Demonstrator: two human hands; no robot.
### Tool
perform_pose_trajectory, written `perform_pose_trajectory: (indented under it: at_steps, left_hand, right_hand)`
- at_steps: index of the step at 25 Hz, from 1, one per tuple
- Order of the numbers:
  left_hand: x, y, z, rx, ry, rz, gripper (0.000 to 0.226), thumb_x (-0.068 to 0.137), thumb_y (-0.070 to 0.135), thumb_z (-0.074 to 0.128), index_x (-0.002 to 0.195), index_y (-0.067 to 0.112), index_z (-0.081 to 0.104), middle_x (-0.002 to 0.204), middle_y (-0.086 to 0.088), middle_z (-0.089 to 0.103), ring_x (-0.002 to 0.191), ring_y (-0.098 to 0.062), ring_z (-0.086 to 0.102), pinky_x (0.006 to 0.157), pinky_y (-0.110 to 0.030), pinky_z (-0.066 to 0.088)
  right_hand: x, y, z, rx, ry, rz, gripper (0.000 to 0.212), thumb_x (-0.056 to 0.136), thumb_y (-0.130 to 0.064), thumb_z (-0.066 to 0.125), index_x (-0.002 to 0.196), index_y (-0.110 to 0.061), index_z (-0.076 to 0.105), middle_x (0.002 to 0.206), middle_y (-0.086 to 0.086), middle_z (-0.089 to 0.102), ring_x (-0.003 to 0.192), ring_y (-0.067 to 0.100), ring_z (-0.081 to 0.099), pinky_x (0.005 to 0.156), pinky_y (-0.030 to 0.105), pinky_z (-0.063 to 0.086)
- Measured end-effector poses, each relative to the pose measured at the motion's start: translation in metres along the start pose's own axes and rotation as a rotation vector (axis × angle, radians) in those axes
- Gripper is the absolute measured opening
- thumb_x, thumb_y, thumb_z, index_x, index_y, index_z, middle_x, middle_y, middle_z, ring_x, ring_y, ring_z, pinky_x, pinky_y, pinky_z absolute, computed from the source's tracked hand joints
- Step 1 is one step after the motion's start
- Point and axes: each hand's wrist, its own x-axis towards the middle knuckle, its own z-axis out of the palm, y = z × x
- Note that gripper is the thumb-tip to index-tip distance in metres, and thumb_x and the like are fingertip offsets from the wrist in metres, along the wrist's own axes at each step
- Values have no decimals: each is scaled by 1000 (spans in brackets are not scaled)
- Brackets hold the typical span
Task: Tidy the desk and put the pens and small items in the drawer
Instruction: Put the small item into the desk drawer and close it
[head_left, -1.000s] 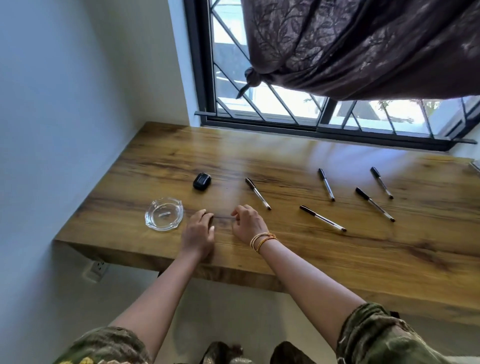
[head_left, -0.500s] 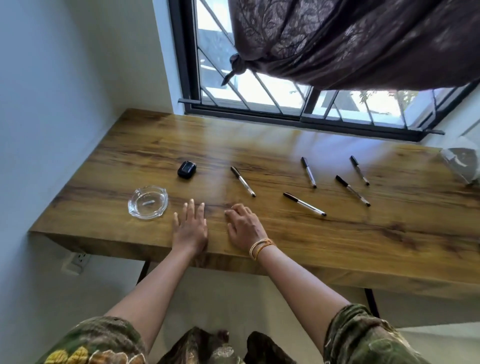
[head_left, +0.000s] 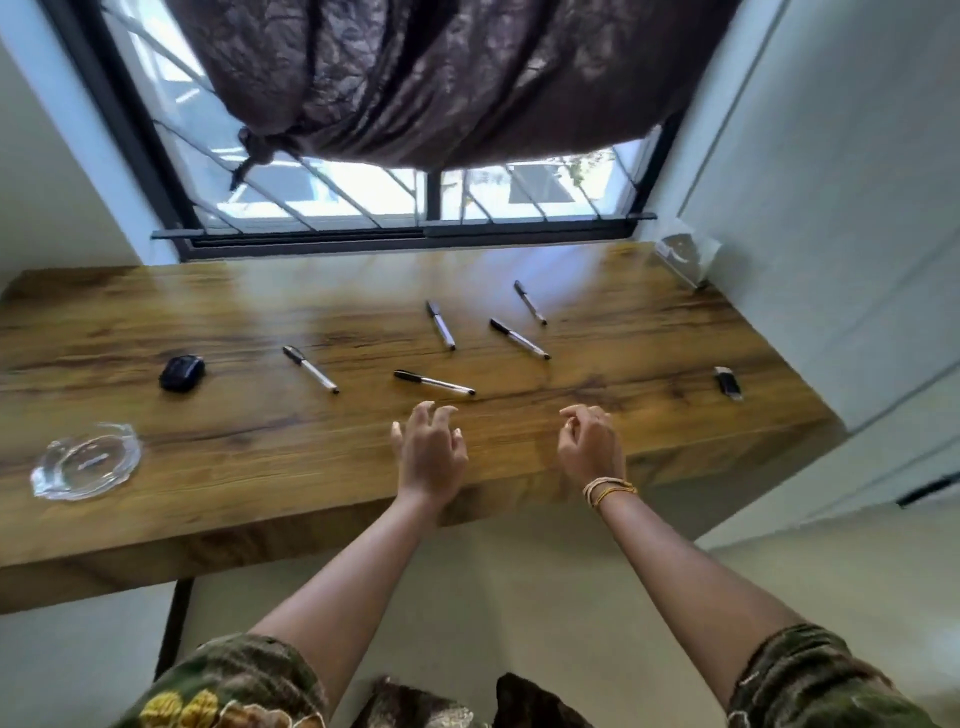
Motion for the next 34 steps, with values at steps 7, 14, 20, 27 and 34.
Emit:
perform_pose_trajectory:
  at_steps: [7,14,20,27,34]
  left_hand:
    - [-1,124,83,14,-176,263,22,93,24,51,107,19,66,109,2,65,118,-19,52,115,-61,6]
    - [66,138,140,220,-508,398,56,94,51,35,147,30,29,154,-7,21,146,-23,13,116,-58,-4]
    - [79,109,158,362,-413,521,68,85,68,15,148,43,20,159,1,15,148,-18,8,118,-53,2]
    - [78,110,159,362,-374,518,65,86,66,23,146,43,26,157,0,22,147,-19,15,118,-53,7]
    - [65,112,158,368,-374,432,66,86,66,13,148,45,20,162,4,12,149,-16,7,119,-50,6]
  right_hand:
    - [48,110,-82,49,-4,322,25,89,-12,54,113,-9,61,106,12,71,97,31,67,81,40,55]
    - [126,184,-98,-62,75,569,50,87,-28,64,130,-10,47,131,18,53,122,34,49,101,40,41]
    - [181,228,-86,-251,-154,482,55,87,-34,65,136,-18,47,133,17,53,123,37,49,103,42,42]
    - [126,167,-48,58,109,345,26,87,-13,57,112,-13,64,101,13,64,89,28,62,73,39,55]
    - [63,128,-72,2041,69,1105,16,92,-6,52,103,4,56,97,21,63,87,28,63,66,34,60]
